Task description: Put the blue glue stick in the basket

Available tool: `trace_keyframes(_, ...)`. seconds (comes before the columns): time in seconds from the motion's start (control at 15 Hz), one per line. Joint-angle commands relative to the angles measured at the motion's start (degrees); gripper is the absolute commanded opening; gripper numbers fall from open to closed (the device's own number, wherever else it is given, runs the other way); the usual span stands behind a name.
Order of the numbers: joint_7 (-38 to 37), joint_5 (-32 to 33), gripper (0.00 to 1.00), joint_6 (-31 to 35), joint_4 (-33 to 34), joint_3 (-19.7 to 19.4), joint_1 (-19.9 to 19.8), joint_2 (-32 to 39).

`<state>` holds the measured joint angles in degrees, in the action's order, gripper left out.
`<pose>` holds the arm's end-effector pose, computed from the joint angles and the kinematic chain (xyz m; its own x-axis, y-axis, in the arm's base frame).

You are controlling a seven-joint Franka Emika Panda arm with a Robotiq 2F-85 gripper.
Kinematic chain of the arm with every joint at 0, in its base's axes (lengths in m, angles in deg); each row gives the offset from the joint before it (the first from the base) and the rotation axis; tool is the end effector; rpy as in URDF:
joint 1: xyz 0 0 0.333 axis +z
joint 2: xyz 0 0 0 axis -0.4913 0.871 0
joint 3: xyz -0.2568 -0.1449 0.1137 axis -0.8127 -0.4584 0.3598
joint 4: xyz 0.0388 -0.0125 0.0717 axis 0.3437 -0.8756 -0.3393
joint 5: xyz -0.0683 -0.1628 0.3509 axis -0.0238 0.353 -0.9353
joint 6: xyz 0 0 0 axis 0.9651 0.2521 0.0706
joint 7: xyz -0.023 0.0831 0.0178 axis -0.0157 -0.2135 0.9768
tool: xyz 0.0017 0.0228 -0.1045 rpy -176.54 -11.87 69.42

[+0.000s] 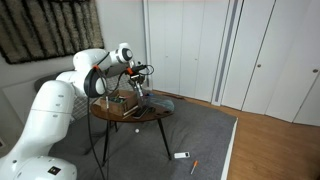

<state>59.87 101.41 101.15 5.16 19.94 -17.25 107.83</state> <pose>0.7274 0.1151 0.4687 0.8023 0.5732 -0.1667 0.5967 -0.7628 0.2490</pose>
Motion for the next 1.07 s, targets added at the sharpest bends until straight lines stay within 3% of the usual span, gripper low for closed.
trace_keyframes(0.0,-1.6,0.1,0.07,2.3,0.1,-0.4,-0.2,0.5)
trace_keyframes(0.87,-2.6,-1.7,0.07,2.6,-0.1,-0.5,-1.1,1.7)
trace_keyframes(0.93,-2.6,-1.9,0.52,2.5,0.0,-0.5,-1.1,1.7)
trace_keyframes(1.0,-2.6,-2.1,0.53,2.5,0.0,-0.5,-1.2,1.7)
